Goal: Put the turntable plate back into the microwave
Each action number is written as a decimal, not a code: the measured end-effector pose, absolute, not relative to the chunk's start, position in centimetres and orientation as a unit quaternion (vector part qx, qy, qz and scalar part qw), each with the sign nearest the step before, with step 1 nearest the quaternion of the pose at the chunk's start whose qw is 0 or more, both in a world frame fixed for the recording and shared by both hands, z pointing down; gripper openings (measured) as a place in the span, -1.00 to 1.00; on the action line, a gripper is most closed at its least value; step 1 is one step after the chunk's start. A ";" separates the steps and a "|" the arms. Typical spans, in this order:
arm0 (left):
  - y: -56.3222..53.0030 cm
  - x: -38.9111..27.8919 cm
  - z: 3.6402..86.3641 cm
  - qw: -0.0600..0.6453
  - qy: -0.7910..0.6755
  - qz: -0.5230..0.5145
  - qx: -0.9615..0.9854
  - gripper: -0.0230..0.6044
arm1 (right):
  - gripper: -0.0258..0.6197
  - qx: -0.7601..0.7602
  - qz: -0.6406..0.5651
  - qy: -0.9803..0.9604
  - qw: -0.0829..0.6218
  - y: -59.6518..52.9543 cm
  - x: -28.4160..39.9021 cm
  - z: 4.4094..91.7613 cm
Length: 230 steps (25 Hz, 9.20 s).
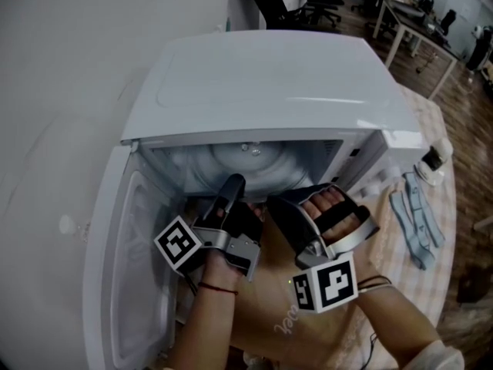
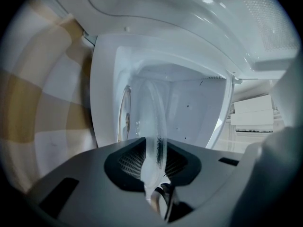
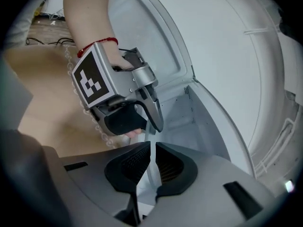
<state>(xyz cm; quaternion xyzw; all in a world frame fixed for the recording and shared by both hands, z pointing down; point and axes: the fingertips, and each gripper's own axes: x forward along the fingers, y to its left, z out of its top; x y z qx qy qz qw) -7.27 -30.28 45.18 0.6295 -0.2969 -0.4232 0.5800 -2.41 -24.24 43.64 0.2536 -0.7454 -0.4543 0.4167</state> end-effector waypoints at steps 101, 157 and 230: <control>-30.4 -6.9 48.9 0.645 -0.402 -0.303 0.575 -0.81 | -0.76 0.228 -0.389 -0.744 0.493 -30.0 -3.4 48.7; -29.6 -6.3 49.2 0.651 -0.382 -0.307 0.580 -0.84 | -0.76 0.209 -0.351 -0.770 0.491 -29.3 -4.2 49.1; -18.9 -2.2 39.1 0.290 -0.361 -0.204 0.862 -0.85 | -0.75 0.415 -0.022 -0.902 0.120 -20.6 0.5 40.3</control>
